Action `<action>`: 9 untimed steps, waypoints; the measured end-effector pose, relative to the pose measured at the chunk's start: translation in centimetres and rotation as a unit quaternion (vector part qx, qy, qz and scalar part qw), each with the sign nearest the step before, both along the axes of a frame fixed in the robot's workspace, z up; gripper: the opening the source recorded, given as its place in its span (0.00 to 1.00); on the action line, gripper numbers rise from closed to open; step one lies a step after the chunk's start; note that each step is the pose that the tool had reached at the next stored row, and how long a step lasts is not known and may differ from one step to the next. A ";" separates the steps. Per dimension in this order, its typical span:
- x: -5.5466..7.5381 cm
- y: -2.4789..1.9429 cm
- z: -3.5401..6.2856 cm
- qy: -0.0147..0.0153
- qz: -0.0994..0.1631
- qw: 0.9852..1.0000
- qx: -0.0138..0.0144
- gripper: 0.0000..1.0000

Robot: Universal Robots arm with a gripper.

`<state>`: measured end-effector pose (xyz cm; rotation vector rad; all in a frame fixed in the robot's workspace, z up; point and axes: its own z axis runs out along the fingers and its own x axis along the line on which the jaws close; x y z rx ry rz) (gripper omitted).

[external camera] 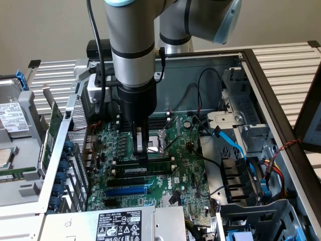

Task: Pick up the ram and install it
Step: 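Press down the ram until it locks into place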

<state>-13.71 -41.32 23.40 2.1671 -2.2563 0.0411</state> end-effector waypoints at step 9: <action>0.0 -0.86 0.11 0.000 0.000 1.000 0.020 0.10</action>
